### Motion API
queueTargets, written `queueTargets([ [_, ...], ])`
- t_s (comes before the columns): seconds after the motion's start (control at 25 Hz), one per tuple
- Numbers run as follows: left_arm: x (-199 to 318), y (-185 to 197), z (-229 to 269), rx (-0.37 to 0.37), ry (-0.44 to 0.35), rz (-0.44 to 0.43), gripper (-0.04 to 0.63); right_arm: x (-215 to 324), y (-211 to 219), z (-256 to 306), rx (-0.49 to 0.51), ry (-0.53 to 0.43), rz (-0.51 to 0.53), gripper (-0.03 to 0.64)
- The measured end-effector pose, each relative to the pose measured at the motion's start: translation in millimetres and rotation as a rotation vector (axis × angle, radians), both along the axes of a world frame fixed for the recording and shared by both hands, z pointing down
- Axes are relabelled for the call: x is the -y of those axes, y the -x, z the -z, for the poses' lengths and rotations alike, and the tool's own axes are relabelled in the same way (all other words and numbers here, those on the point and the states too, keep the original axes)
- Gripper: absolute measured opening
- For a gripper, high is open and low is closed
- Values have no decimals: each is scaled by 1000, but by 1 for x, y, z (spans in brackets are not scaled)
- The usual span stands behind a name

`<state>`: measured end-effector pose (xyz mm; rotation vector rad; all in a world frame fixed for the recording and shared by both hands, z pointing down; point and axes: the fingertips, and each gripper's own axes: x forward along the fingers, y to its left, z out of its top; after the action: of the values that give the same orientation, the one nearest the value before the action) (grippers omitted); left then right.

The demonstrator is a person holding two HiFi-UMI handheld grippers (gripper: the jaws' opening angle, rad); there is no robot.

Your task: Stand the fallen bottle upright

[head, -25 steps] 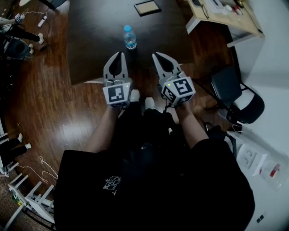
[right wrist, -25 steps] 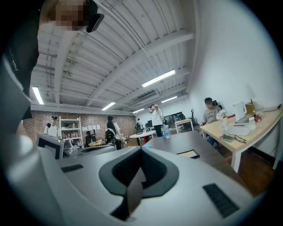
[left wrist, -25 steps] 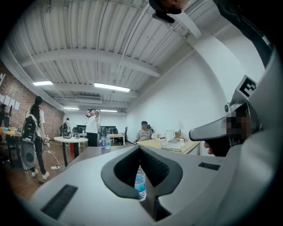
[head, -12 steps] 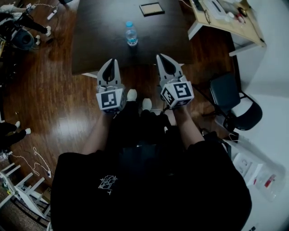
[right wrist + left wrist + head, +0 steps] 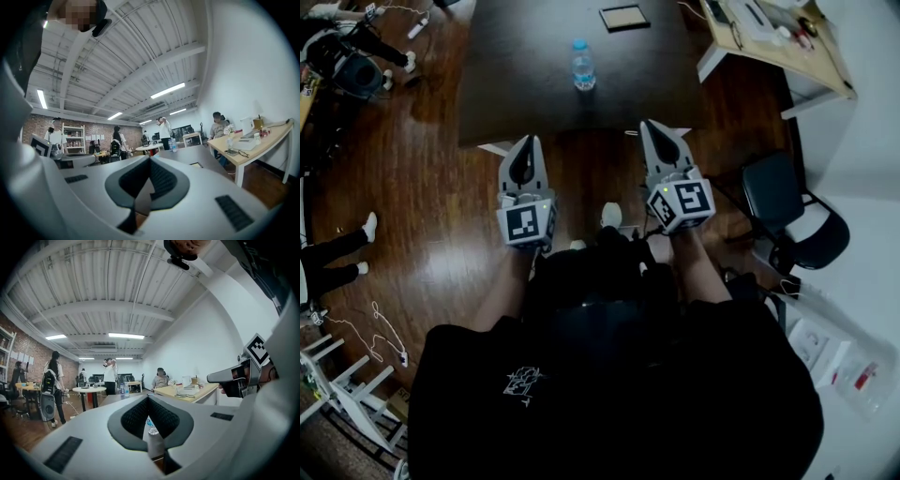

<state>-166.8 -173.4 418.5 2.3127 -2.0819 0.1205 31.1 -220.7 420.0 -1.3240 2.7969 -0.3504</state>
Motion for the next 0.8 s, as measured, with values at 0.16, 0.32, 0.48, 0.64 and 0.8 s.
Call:
queueTargets([
  [0.16, -31, 5, -3, -6, 11, -29, -5, -27, 5, 3, -15, -13, -24, 9],
  [0.32, -74, 16, -6, -3, 13, -56, -5, -71, 18, 9, -13, -23, -49, 9],
  [0.48, -122, 22, 4, -36, -19, -76, -5, -130, 32, 13, -24, -28, -47, 9],
  [0.64, -161, 23, 11, -57, -42, -94, -5, -177, 41, 19, -33, -34, -65, 9],
  [0.8, -197, 12, 15, -81, -31, -123, -5, -216, 42, 30, -28, -55, -87, 9],
])
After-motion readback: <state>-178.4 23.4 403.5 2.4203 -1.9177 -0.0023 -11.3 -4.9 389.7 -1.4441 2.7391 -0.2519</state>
